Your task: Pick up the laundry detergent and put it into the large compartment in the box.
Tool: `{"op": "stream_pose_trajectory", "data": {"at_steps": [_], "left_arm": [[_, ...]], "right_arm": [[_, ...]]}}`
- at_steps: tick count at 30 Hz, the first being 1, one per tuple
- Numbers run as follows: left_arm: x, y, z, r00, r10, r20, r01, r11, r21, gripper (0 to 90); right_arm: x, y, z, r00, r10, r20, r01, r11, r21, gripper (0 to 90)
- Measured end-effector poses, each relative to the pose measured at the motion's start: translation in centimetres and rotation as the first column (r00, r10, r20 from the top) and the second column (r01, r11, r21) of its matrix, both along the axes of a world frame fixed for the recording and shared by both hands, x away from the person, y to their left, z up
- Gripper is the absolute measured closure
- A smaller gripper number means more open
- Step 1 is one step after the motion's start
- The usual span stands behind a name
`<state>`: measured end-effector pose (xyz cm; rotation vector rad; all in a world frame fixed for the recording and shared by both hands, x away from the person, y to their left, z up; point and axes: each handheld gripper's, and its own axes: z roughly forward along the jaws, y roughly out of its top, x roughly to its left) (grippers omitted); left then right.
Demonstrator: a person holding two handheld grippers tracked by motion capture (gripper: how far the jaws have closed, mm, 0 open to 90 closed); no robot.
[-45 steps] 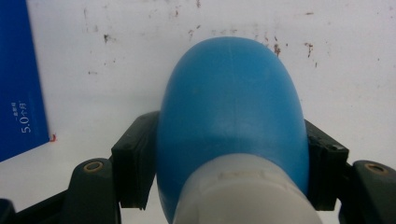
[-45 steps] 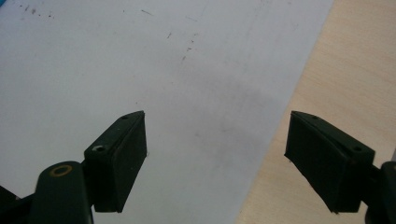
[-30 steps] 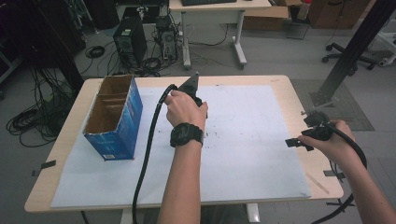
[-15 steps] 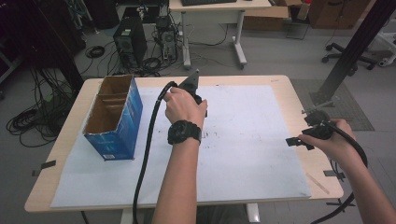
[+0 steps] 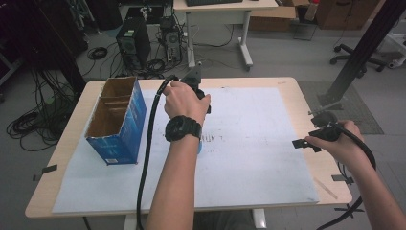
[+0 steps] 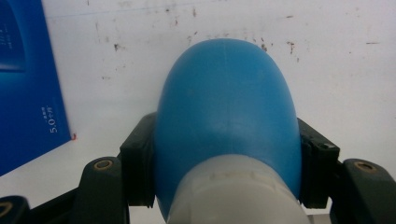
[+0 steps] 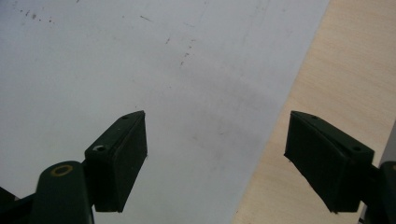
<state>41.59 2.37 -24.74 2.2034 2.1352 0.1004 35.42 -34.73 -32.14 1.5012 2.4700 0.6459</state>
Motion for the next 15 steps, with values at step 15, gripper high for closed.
{"op": "stream_pose_trajectory", "data": {"at_steps": [15], "left_arm": [[0.4,0.6,2.9,0.9997,-0.022,0.006,0.022,0.9997,0.004,37.6]], "right_arm": [[0.5,0.4,0.3,1.0,-0.002,-0.005,0.002,1.0,-0.003,21.2]]}}
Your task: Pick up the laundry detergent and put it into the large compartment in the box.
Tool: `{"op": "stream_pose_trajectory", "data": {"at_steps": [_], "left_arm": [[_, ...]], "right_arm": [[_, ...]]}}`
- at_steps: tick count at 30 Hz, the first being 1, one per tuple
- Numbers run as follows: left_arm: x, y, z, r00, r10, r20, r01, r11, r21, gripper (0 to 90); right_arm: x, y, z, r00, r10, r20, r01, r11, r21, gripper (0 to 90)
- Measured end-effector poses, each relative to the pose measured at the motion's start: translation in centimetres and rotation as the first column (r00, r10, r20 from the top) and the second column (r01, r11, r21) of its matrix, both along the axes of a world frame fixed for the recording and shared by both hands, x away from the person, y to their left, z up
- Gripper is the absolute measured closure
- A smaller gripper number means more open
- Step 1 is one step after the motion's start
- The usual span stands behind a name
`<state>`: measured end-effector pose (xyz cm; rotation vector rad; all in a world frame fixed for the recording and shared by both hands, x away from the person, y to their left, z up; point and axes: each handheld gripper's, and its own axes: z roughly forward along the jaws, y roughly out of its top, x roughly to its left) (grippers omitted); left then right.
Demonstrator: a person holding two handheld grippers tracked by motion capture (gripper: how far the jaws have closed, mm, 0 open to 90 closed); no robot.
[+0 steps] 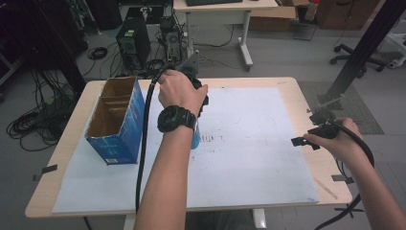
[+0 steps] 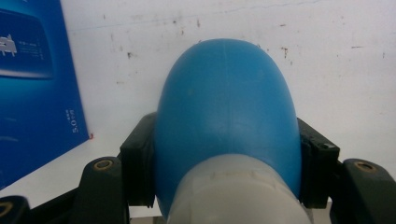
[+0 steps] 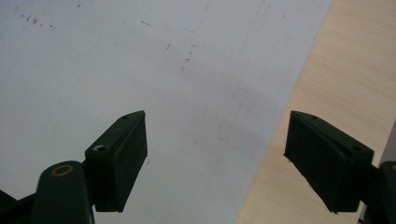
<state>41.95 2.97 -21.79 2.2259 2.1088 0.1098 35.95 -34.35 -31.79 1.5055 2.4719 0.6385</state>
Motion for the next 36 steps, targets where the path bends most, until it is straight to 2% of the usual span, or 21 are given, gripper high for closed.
{"op": "stream_pose_trajectory", "data": {"at_steps": [8,22,25,36], "left_arm": [[0.3,0.1,2.0,1.0,-0.004,0.001,0.004,1.0,0.0,37.6],[0.5,0.5,5.7,0.9995,-0.013,0.029,0.013,0.9999,0.007,37.6],[0.5,0.9,6.7,0.9994,-0.014,0.033,0.014,0.9998,0.014,37.6],[0.7,2.6,8.9,0.999,-0.005,0.044,0.005,0.9999,0.011,37.6]], "right_arm": [[0.4,0.2,0.1,1.0,-0.002,-0.004,0.002,1.0,-0.002,21.2],[0.8,0.3,0.2,1.0,-0.004,-0.007,0.004,1.0,0.001,21.2],[1.0,0.2,0.2,1.0,-0.006,-0.007,0.006,1.0,0.0,21.3],[1.4,0.7,0.3,0.9999,-0.002,-0.013,0.002,1.0,-0.004,21.3]]}}
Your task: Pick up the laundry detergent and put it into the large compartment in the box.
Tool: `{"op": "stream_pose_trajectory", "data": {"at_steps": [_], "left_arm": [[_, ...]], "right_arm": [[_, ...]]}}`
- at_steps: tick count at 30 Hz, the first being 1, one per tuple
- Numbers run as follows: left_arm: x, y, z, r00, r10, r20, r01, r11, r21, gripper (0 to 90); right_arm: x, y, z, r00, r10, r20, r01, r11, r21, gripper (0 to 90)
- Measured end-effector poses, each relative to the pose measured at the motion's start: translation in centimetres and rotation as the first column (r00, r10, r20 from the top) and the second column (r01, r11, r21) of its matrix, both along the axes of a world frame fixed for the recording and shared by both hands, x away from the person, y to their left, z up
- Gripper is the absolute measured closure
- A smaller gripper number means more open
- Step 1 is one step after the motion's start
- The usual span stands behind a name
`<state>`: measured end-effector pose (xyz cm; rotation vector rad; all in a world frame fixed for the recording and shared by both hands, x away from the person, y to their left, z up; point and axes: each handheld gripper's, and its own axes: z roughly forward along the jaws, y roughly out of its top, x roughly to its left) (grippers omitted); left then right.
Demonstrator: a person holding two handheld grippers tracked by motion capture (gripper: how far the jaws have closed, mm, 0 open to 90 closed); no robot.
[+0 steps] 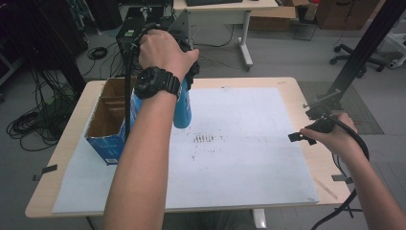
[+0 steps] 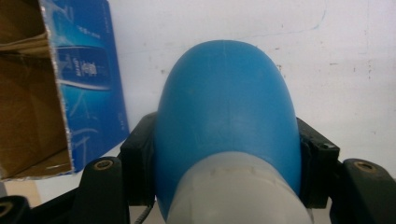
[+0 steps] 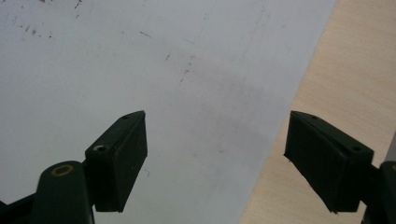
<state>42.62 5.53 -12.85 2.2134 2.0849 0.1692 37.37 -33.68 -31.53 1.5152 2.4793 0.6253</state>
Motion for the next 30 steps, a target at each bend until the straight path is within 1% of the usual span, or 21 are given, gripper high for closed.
{"op": "stream_pose_trajectory", "data": {"at_steps": [1,4,5,9,10,12,14,15,16,17,18,19,23,25,26,29,30], "left_arm": [[0.0,0.0,0.0,1.0,0.0,0.0,0.0,1.0,0.0,37.6],[0.0,1.0,0.6,1.0,0.007,-0.003,-0.007,1.0,-0.007,37.6],[0.0,1.0,0.6,1.0,0.007,-0.003,-0.007,1.0,-0.007,37.6],[0.1,2.4,1.2,0.9999,0.017,-0.002,-0.017,0.9998,-0.005,37.7],[0.1,2.4,1.2,0.9999,0.017,-0.002,-0.017,0.9998,-0.005,37.6],[0.1,2.9,1.4,0.9998,0.02,-0.003,-0.02,0.9998,-0.004,37.6],[0.0,4.1,1.8,0.9994,0.034,0.002,-0.034,0.9994,-0.009,37.6],[0.0,4.1,1.8,0.9994,0.034,0.002,-0.034,0.9994,-0.009,37.6],[0.0,4.4,1.9,0.9993,0.038,0.006,-0.038,0.9992,-0.011,37.6],[0.0,5.3,2.1,0.9989,0.047,0.008,-0.047,0.9989,-0.011,37.7],[0.0,5.3,2.1,0.9989,0.047,0.008,-0.047,0.9989,-0.011,37.6],[-0.1,6.1,2.3,0.9983,0.058,0.012,-0.058,0.9983,-0.006,37.6],[-0.1,7.6,2.5,0.9976,0.067,0.014,-0.067,0.9977,0.007,37.6],[-0.1,8.4,2.7,0.9972,0.073,0.013,-0.074,0.9973,0.007,37.7],[-0.1,8.4,2.7,0.9972,0.073,0.013,-0.074,0.9973,0.007,37.7],[-0.1,10.0,2.9,0.9963,0.085,0.016,-0.085,0.9964,0.006,37.7],[-0.1,10.0,2.9,0.9963,0.085,0.016,-0.085,0.9964,0.006,37.6]], "right_arm": [[0.0,0.0,0.0,1.0,0.0,-0.001,0.0,1.0,-0.002,21.3],[0.2,0.1,0.0,1.0,0.001,-0.001,-0.001,1.0,-0.003,21.3],[0.2,0.1,0.0,1.0,0.001,-0.001,-0.001,1.0,-0.003,21.3],[0.4,0.3,-0.1,1.0,0.0,-0.008,0.0,1.0,-0.01,21.3],[0.4,0.3,-0.1,1.0,0.0,-0.008,0.0,1.0,-0.01,21.3],[0.5,0.4,-0.1,1.0,-0.001,-0.008,0.001,0.9999,-0.011,21.3],[0.5,0.4,-0.1,1.0,-0.003,-0.009,0.002,0.9999,-0.011,21.4],[0.5,0.4,-0.1,1.0,-0.003,-0.009,0.002,0.9999,-0.011,21.4],[0.6,0.5,-0.1,0.9999,-0.003,-0.01,0.003,0.9999,-0.012,21.4],[0.6,0.5,-0.1,0.9999,-0.003,-0.01,0.003,0.9999,-0.013,21.4],[0.6,0.5,-0.1,0.9999,-0.003,-0.01,0.003,0.9999,-0.013,21.4],[0.7,0.6,-0.2,0.9999,-0.005,-0.014,0.004,0.9999,-0.015,21.4],[0.8,0.7,-0.2,0.9999,-0.004,-0.013,0.004,0.9998,-0.017,21.4],[0.8,0.8,-0.2,0.9999,-0.005,-0.014,0.005,0.9998,-0.019,21.5],[0.8,0.8,-0.2,0.9999,-0.005,-0.014,0.005,0.9998,-0.019,21.5],[0.8,0.9,-0.1,0.9999,-0.006,-0.013,0.006,0.9998,-0.021,21.4],[0.8,0.9,-0.1,0.9999,-0.006,-0.013,0.006,0.9998,-0.021,21.4]]}}
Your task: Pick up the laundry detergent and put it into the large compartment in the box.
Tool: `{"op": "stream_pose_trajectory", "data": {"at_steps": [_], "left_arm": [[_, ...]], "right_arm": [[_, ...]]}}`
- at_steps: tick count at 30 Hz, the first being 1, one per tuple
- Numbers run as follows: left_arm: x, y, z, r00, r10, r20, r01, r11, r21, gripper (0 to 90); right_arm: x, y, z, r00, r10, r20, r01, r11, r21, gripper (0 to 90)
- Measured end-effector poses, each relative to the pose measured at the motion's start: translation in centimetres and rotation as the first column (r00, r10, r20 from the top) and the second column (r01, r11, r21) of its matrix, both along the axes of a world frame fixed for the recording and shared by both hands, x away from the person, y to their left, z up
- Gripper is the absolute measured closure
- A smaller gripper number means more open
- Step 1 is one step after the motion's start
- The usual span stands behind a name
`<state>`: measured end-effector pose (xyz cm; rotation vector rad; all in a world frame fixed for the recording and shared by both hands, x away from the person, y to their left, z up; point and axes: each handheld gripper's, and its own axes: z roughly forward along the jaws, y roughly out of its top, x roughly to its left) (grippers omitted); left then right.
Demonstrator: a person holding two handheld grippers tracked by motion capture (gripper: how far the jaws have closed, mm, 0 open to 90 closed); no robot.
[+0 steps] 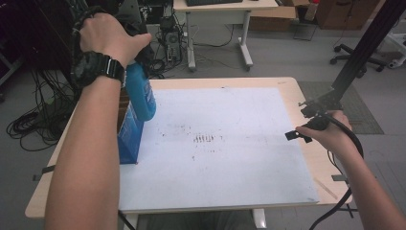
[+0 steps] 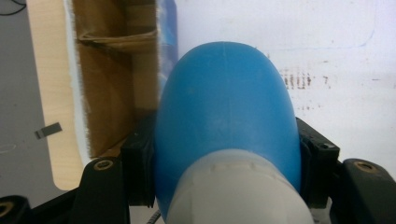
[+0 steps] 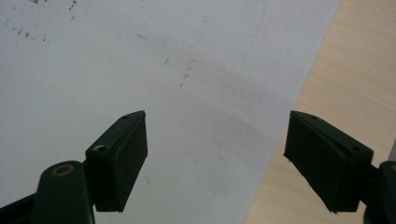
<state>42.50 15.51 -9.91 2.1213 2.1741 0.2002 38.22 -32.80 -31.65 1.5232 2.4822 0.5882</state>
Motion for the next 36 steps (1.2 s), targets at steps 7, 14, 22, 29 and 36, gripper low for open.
{"op": "stream_pose_trajectory", "data": {"at_steps": [7,14,22,29,36], "left_arm": [[0.2,2.6,0.3,0.9995,0.031,0.005,-0.031,0.9992,0.026,37.7],[0.1,4.8,0.6,0.9981,0.06,0.014,-0.061,0.9973,0.041,37.7],[0.2,7.1,0.3,0.9979,0.063,0.013,-0.064,0.9964,0.056,37.7],[0.4,8.2,-0.2,0.9975,0.07,0.009,-0.07,0.9959,0.057,37.7],[0.8,8.4,-1.2,0.9974,0.072,0.005,-0.072,0.9959,0.054,37.7]], "right_arm": [[0.1,0.3,0.1,1.0,-0.008,-0.002,0.008,0.9999,-0.007,21.4],[0.2,0.6,-0.3,0.9999,-0.008,-0.01,0.008,0.9999,-0.012,21.5],[0.5,1.0,-0.2,1.0,-0.004,-0.007,0.004,0.9999,-0.016,21.5],[0.6,1.2,0.1,1.0,-0.004,-0.007,0.004,0.9998,-0.02,21.7],[0.7,1.6,0.0,1.0,-0.001,-0.006,0.0,0.9997,-0.023,21.7]]}}
